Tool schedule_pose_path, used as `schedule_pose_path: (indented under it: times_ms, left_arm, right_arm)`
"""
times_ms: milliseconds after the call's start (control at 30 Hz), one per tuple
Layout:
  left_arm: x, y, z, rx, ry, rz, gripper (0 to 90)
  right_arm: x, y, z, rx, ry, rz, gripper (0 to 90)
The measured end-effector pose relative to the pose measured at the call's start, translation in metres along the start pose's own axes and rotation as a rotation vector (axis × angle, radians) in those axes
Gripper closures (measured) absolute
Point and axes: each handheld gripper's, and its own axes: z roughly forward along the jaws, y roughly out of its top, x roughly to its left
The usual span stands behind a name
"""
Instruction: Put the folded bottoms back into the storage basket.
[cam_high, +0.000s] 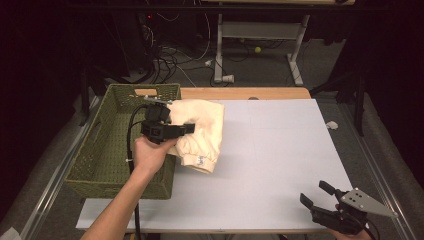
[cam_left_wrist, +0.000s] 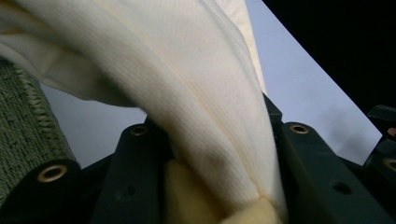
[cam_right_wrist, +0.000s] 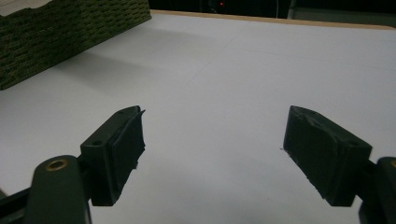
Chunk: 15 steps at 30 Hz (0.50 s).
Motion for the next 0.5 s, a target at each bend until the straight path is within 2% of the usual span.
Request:
schedule_pose_path:
  times_ms: [500]
  left_arm:
    - [0.008, -0.005, -0.021, -0.042, 0.008, -0.013, 61.3]
  right_arm:
    - [0.001, 0.000, 0.000, 0.001, -0.004, -0.007, 21.2]
